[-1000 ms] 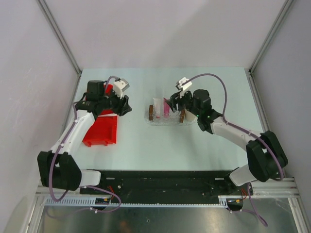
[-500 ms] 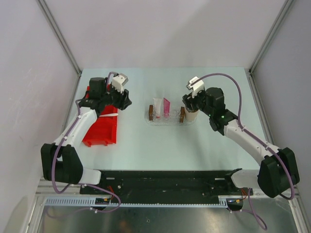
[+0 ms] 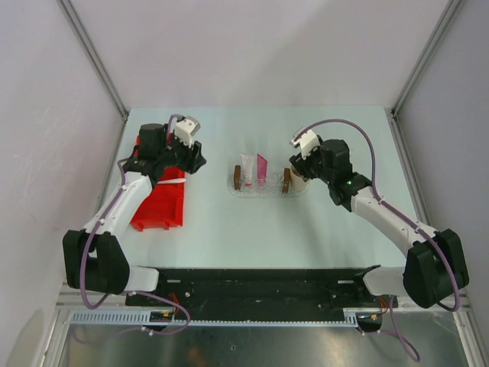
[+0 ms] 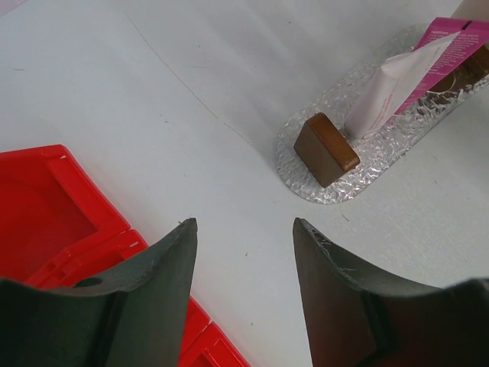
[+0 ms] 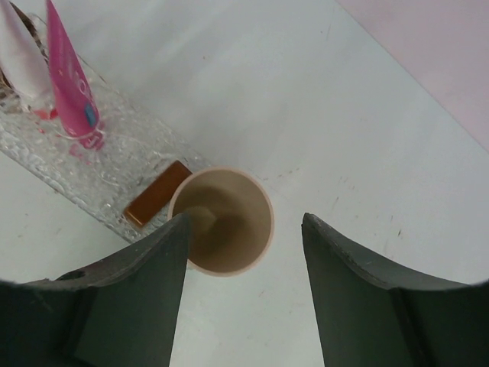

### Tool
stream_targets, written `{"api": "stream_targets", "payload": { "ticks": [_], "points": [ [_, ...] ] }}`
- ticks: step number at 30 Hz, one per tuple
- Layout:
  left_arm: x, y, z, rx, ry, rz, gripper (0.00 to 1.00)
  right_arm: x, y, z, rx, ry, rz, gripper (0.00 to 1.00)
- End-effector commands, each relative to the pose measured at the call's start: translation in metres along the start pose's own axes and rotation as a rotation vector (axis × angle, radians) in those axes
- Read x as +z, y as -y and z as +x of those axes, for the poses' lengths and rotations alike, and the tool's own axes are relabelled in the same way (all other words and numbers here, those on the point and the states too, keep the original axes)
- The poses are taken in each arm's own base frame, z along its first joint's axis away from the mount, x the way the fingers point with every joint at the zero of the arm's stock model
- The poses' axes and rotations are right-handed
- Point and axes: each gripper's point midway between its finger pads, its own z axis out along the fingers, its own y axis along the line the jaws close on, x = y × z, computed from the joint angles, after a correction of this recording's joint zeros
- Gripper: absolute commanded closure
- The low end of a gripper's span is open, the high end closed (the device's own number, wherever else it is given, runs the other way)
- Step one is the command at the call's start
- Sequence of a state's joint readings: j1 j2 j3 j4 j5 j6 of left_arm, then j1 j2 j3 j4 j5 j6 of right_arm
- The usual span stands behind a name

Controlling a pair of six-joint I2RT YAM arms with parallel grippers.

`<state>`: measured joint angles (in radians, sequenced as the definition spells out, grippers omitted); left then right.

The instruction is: Prepare toiletry sets of a toothbrush and toothpaste on the tray

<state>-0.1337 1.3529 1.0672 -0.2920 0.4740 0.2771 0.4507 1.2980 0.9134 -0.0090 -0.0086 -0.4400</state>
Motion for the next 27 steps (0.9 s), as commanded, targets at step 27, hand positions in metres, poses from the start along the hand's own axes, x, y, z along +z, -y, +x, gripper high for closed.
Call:
{"api": "stream_targets", "payload": {
  "ticks": [27],
  "points": [
    [0.114,0.015,-0.009,-0.335,-0.092,0.082,0.41,-0.012,0.019,0.014,0.041,-0.037,0.079,0.36]
  ]
}}
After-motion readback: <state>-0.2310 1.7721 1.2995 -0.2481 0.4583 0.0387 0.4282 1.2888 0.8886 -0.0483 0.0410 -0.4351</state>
